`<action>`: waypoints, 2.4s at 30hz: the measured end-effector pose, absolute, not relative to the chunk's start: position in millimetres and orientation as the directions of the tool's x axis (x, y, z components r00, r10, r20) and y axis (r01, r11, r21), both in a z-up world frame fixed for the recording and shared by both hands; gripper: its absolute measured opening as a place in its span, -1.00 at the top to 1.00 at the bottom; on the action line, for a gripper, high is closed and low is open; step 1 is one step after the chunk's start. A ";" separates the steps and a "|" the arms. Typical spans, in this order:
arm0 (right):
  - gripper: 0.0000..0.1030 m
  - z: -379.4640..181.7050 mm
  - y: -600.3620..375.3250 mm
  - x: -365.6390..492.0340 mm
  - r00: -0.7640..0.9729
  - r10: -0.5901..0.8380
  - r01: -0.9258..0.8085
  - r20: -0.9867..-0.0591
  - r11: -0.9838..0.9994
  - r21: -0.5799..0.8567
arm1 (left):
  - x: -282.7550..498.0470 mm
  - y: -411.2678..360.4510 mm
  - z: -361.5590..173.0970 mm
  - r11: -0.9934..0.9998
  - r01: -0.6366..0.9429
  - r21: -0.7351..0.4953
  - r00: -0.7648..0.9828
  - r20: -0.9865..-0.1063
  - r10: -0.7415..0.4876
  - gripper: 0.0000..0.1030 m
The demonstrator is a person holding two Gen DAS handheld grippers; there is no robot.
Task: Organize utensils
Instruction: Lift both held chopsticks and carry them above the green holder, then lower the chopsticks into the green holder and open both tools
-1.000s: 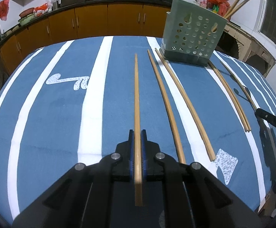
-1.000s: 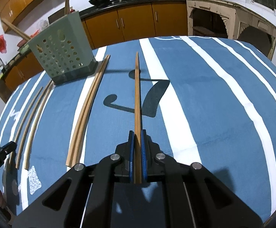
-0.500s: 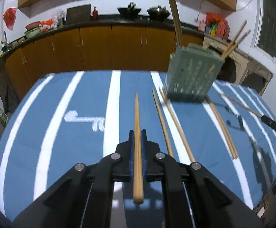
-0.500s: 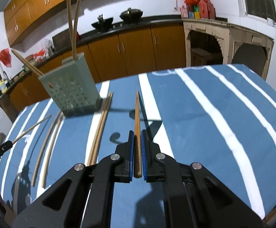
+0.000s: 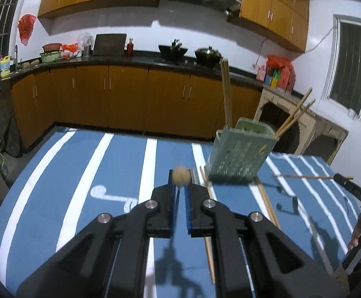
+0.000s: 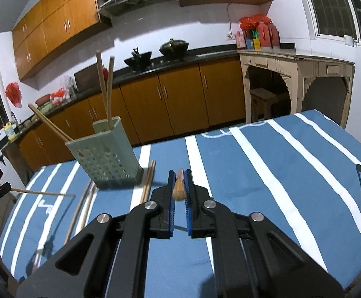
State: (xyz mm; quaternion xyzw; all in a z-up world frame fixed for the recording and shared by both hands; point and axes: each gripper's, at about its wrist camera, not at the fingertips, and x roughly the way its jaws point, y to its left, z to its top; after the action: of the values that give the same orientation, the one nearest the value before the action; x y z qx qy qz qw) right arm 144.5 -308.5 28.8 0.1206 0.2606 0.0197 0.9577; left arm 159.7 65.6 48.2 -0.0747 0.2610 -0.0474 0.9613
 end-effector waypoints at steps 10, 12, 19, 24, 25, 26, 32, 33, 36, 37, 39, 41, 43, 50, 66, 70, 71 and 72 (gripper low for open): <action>0.85 40.4 -305.3 143.5 0.880 0.111 0.007 -0.462 0.969 0.246 | 160.9 64.1 62.1 0.984 0.059 -0.169 0.877 -0.462 -0.132 0.85; 0.85 42.2 -304.9 143.8 0.881 0.115 0.002 -0.458 0.969 0.247 | 161.0 64.6 62.9 0.984 0.061 -0.168 0.878 -0.461 -0.133 0.85; 0.85 67.6 -300.4 147.4 0.894 0.167 -0.053 -0.415 0.961 0.273 | 159.5 58.1 85.0 0.980 0.102 -0.174 0.889 -0.425 -0.168 0.85; 0.85 98.4 -292.9 148.8 0.907 0.231 -0.125 -0.353 0.946 0.298 | 160.8 52.0 112.9 0.970 0.150 -0.191 0.904 -0.371 -0.213 0.85; 0.85 105.0 -290.9 148.5 0.909 0.244 -0.141 -0.338 0.943 0.301 | 161.9 49.8 119.7 0.967 0.161 -0.196 0.906 -0.360 -0.224 0.85; 0.85 111.1 -289.0 148.3 0.912 0.254 -0.155 -0.323 0.941 0.301 | 163.2 47.4 126.4 0.965 0.171 -0.199 0.908 -0.348 -0.233 0.85; 0.85 152.4 -271.1 153.4 0.929 0.301 -0.234 -0.214 0.929 0.287 | 171.8 27.4 159.7 0.960 0.220 -0.172 0.916 -0.302 -0.264 0.85; 0.85 157.2 -268.8 155.1 0.932 0.302 -0.240 -0.200 0.928 0.284 | 174.1 22.5 165.6 0.959 0.228 -0.165 0.918 -0.292 -0.269 0.85; 0.85 174.9 -259.6 165.0 0.949 0.285 -0.244 -0.135 0.935 0.258 | 180.9 14.7 178.4 0.956 0.241 -0.166 0.920 -0.274 -0.279 0.85; 0.85 177.4 -257.6 168.3 0.951 0.283 -0.245 -0.122 0.935 0.257 | 185.2 10.9 183.5 0.956 0.243 -0.164 0.923 -0.263 -0.280 0.85; 0.85 183.8 -254.1 178.0 0.958 0.271 -0.241 -0.091 0.936 0.258 | 194.5 3.5 189.9 0.959 0.239 -0.150 0.931 -0.246 -0.270 0.85; 0.85 187.9 -248.7 188.7 0.966 0.249 -0.227 -0.062 0.942 0.249 | 206.4 -4.5 193.5 0.961 0.237 -0.140 0.933 -0.242 -0.266 0.85; 0.85 186.6 -243.5 197.5 0.973 0.226 -0.210 -0.045 0.950 0.231 | 219.8 -11.6 191.9 0.965 0.228 -0.130 0.932 -0.256 -0.255 0.85; 0.85 155.6 -228.8 232.4 0.969 0.221 -0.192 -0.109 0.954 0.228 | 253.4 -17.5 165.7 0.965 0.216 -0.149 0.911 -0.326 -0.254 0.85; 0.79 122.4 -222.2 247.9 0.936 0.237 -0.174 -0.261 0.955 0.242 | 285.3 -8.8 130.5 0.966 0.174 -0.190 0.880 -0.411 -0.239 0.77; 0.41 129.1 -230.6 238.0 0.944 0.226 -0.164 -0.242 0.953 0.254 | 275.9 -4.1 136.5 0.969 0.160 -0.190 0.891 -0.395 -0.225 0.67; 0.40 132.0 -232.8 232.7 0.946 0.225 -0.163 -0.236 0.953 0.254 | 273.0 -2.7 137.9 0.969 0.158 -0.191 0.894 -0.390 -0.222 0.65; 0.40 133.2 -234.7 231.3 0.946 0.223 -0.162 -0.234 0.953 0.254 | 269.8 -0.7 140.2 0.969 0.156 -0.193 0.897 -0.383 -0.221 0.64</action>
State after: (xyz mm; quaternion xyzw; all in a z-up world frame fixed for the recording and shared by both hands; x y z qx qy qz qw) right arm 231.3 -234.7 133.2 0.1166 0.1310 0.0984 0.9796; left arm 269.8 -0.7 140.2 -0.0789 0.2054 -0.0970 0.9706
